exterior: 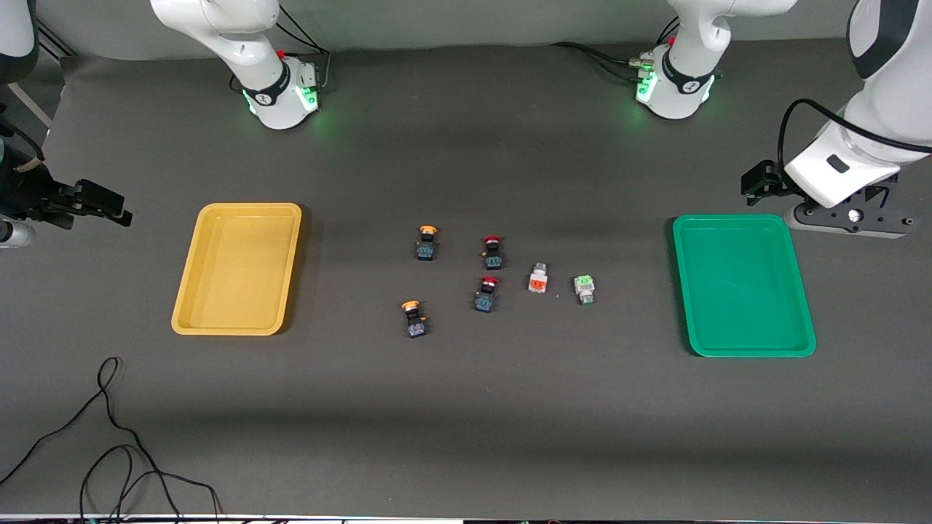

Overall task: Place green and yellow buttons in trays
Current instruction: 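Raise both grippers from rest toward the buttons between the trays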

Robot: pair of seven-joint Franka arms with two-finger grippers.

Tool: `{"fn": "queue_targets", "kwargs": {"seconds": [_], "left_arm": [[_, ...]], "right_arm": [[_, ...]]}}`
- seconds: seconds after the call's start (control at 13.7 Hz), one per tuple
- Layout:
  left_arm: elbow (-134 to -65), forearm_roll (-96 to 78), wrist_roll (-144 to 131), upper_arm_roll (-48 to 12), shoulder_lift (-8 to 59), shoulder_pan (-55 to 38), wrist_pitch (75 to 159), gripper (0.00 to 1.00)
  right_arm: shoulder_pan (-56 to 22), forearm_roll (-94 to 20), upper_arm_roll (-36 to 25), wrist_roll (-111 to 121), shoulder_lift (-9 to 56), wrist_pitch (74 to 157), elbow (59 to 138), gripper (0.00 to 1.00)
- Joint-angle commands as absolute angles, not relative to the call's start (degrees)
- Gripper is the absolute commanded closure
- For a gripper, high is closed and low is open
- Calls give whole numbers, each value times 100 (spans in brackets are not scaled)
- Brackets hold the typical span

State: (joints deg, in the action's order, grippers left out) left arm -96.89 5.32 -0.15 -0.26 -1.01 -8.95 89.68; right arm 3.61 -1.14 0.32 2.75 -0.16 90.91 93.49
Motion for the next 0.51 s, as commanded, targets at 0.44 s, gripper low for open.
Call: {"fn": "queue_targets", "kwargs": {"seconds": [0.44], "left_arm": [[-9554,475,70,44,-35,-940,8947,0]], "right_arm": [[316,-185,-9,387,-26,8956,9290,0]]}}
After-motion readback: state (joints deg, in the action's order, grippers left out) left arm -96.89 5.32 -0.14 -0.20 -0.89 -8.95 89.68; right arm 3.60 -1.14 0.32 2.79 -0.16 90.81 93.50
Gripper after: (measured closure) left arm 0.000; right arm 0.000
